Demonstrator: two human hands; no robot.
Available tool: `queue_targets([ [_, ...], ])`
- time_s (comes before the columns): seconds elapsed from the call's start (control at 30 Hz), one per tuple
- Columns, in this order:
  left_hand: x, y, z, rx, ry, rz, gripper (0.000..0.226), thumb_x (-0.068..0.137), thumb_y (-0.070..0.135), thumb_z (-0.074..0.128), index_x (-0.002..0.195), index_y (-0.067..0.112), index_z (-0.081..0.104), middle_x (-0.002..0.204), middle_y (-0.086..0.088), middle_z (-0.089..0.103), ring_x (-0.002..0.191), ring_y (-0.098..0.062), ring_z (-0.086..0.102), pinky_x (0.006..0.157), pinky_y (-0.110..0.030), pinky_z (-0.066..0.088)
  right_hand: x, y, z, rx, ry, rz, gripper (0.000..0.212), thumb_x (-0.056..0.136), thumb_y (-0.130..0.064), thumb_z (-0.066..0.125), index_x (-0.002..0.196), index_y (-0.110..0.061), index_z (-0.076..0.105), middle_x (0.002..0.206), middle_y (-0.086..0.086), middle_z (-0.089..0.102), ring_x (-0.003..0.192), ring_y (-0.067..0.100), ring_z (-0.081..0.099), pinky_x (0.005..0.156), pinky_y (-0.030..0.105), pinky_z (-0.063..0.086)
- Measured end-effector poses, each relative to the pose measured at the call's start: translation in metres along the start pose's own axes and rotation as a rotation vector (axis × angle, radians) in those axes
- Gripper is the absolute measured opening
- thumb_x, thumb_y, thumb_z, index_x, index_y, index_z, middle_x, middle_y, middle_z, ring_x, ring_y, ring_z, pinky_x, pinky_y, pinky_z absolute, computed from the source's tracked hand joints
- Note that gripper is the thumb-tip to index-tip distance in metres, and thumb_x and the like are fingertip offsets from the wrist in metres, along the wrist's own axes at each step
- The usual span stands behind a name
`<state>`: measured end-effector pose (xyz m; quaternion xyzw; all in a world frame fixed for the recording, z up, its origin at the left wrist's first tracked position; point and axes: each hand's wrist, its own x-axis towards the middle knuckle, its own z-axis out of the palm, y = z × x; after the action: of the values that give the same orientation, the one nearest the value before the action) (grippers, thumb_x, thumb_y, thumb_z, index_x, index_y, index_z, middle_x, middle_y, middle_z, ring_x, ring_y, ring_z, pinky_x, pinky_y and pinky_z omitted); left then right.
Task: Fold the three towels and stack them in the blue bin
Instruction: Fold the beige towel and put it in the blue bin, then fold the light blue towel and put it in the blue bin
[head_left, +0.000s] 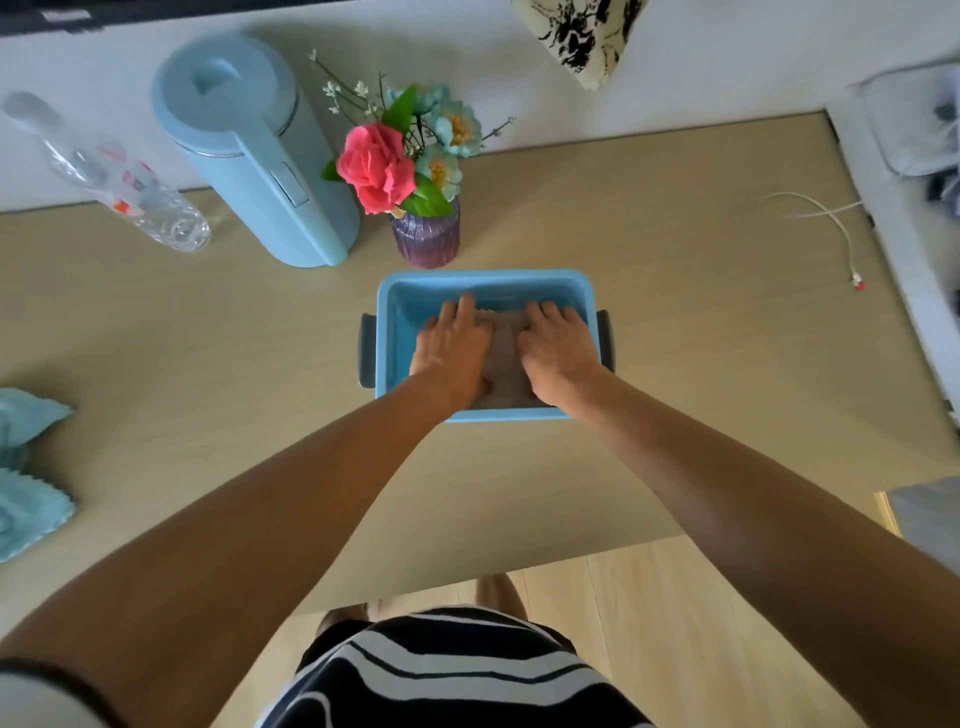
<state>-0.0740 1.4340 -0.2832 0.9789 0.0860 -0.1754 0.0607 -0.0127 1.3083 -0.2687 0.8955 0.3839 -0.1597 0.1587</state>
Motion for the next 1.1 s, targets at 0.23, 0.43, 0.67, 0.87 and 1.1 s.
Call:
queue_targets([
  [0.23,0.012,-0.005,0.017,0.013,-0.155,0.062,0.087,0.071,0.054,0.075,0.143,0.018,0.041,0.144,-0.010,0.042,0.135,-0.030,0.036,0.108,-0.045,0.037,0.012,-0.003,0.005,-0.013,-0.083,0.000,0.042,0.087,-0.015,0.067,0.128,-0.015,0.061,0.140,0.011,0.043,0.129,0.028,0.045,0.109,0.038,0.035],
  [0.43,0.013,-0.010,0.017,-0.038,-0.173,0.085,0.090,0.068,0.048,0.079,0.143,0.019,0.039,0.144,-0.010,0.041,0.134,-0.030,0.038,0.105,-0.046,0.042,0.020,-0.010,0.012,0.017,-0.077,0.027,0.055,0.082,-0.014,0.072,0.134,-0.012,0.054,0.140,0.011,0.043,0.126,0.028,0.047,0.108,0.038,0.038],
  [0.67,-0.026,-0.027,-0.022,-0.673,0.058,-0.012,0.064,0.069,0.035,0.081,0.126,0.015,0.058,0.122,-0.009,0.059,0.112,-0.028,0.060,0.093,-0.045,0.051,-0.004,0.001,-0.030,0.478,0.001,0.159,0.064,0.073,-0.031,0.083,0.128,-0.012,0.055,0.131,0.011,0.048,0.116,0.033,0.056,0.094,0.040,0.048],
  [0.87,-0.109,-0.069,-0.054,-1.024,0.361,-0.134,0.047,0.078,0.020,0.080,0.120,0.013,0.062,0.119,0.002,0.067,0.109,-0.012,0.063,0.084,-0.032,0.056,-0.038,-0.035,-0.058,0.970,0.291,0.187,0.058,0.075,-0.030,0.083,0.126,-0.014,0.060,0.123,0.008,0.058,0.112,0.026,0.062,0.098,0.037,0.048],
  [1.1,-0.203,-0.136,-0.046,-1.215,0.508,-0.308,0.032,0.082,0.018,0.077,0.110,0.026,0.064,0.109,0.011,0.068,0.106,-0.004,0.064,0.082,-0.026,0.056,-0.050,-0.145,-0.086,1.326,0.482,0.136,0.050,0.077,-0.030,0.074,0.123,-0.016,0.060,0.119,0.002,0.060,0.109,0.019,0.062,0.097,0.042,0.051],
])
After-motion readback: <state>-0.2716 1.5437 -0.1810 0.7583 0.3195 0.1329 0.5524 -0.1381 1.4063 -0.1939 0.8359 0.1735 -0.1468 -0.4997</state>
